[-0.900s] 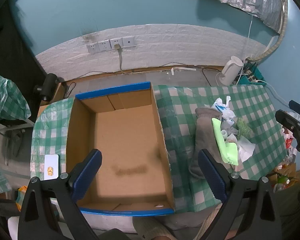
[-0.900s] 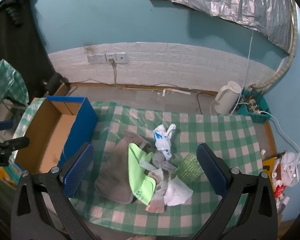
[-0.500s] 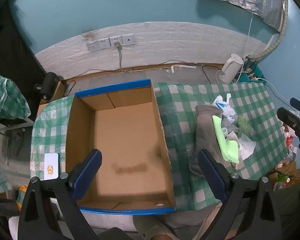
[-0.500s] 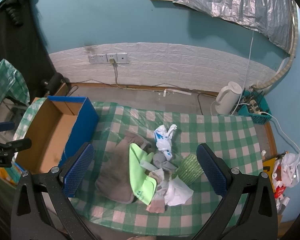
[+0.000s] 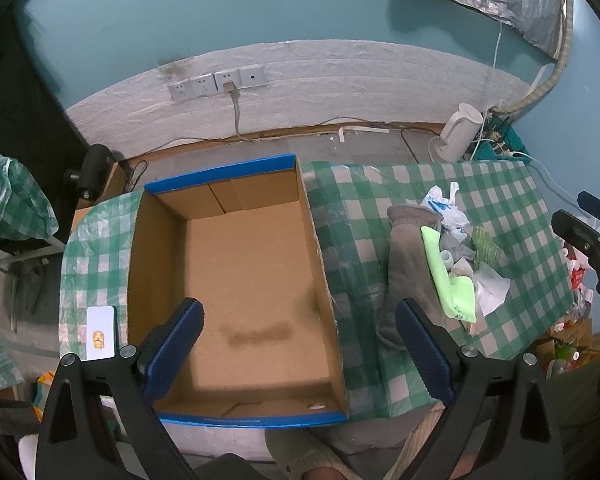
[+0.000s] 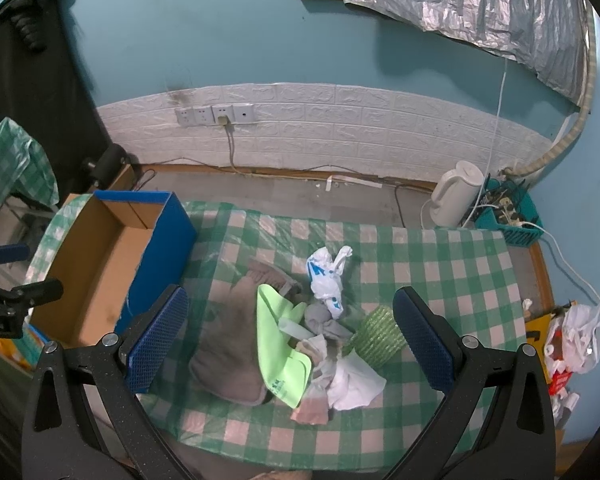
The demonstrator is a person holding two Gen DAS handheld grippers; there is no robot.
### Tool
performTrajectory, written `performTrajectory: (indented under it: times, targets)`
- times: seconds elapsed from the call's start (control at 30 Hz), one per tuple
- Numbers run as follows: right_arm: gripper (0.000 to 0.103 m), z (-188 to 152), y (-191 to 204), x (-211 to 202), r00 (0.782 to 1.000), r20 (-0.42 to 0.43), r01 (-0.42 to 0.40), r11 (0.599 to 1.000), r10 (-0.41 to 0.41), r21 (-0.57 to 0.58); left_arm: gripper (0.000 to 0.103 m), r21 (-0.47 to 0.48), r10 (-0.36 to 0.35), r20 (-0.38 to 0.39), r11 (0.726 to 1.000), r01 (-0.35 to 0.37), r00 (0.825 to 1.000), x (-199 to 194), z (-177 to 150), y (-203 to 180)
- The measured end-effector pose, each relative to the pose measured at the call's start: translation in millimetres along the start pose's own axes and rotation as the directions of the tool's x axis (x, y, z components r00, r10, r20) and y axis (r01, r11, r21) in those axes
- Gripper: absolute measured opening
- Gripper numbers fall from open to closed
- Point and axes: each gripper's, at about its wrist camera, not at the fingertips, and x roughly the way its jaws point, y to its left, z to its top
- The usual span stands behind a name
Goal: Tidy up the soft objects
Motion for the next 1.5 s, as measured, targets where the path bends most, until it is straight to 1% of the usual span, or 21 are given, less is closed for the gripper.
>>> performTrajectory:
  times: [0.3,0.83,1.03,1.3,1.5]
  targets:
    - [0.102,-1.2,-0.1,0.3,1.000,-0.005,-0.001,1.000,0.001,0.000,0.097,0.002,-0.004,-0.017,1.000,0.004,1.000,2.8,0.3,-2.4]
    - [0.102,-0.3,-0.4,0.8,1.000,-0.008,-0.002,1.000,0.002,0.002,0.097,0.010,-0.006,-0.020,1.000,0.006,1.000,4.9,1.0,-2.7]
    - [0.102,-3.1,-1.0,0.8,1.000,-0.010,-0.004,1.000,0.004,0.000,0.097,0.026,-0.001,-0.023,1.000,0.001,1.000,7.1,-2.2,-4.6]
    - [0.102,-8.8,-3.3,1.1,1.000,-0.012,-0.004,1.000,0.004,0.000,0.097,0.021,-0.002,-0.022,1.000,0.003,1.000,8.7,-2.0,-6.5]
    - [0.102,-6.6,-3.0,1.9,1.000,-0.012,-0.002,1.000,0.002,-0.002,0.097,0.037,0.005,-0.022,0.999,-0.005,1.000,9.9,3.3,-8.9]
